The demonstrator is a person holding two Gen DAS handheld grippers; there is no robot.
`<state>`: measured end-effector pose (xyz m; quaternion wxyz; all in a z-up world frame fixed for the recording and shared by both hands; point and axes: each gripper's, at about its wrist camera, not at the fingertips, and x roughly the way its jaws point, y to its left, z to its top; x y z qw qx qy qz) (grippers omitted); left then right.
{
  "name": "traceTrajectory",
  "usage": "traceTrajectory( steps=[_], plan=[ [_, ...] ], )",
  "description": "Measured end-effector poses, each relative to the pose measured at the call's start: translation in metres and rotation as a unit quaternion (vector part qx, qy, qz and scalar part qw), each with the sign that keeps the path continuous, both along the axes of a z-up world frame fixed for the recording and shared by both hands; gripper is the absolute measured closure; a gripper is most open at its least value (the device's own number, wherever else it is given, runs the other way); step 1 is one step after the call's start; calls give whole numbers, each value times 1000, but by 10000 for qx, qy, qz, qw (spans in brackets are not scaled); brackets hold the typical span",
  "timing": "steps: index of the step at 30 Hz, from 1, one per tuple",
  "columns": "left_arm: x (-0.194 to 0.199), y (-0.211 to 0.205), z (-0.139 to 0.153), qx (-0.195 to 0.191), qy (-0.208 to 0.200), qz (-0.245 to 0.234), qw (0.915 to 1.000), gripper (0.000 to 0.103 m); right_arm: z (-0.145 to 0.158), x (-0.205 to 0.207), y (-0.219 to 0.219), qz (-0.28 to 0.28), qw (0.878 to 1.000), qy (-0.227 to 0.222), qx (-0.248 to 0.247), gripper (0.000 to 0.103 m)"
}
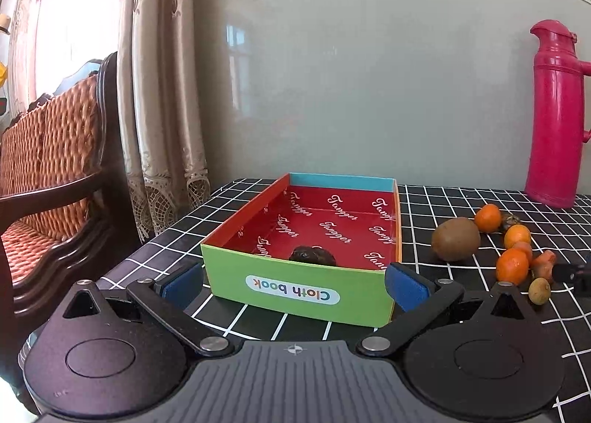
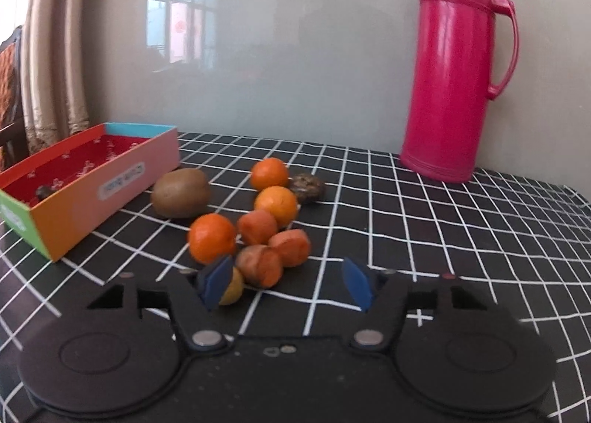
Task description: Organize fruits
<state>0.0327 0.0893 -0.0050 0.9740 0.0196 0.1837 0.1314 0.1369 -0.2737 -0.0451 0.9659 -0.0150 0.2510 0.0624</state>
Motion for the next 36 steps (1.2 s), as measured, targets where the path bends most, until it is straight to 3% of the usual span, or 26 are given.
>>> traceTrajectory(
  steps=[11,14,16,26,36],
  plan=[
    [1,1,-1,35,11,0,10000,0,-10,20,16,315,9989,338,50,54],
    [3,3,-2,49,34,16,10000,0,-11,25,20,352,9984,433,66,60],
    [4,5,-3,79,58,55,9999,0,-12,27,22,363,9982,473,58,70],
    [4,12,-4,56,119,103,9999,0,-7,22,25,383,9984,421,72,71],
    [-7,32,-4,-42,40,307,9995,0,18,6,51,609,9981,81,68,71]
  ],
)
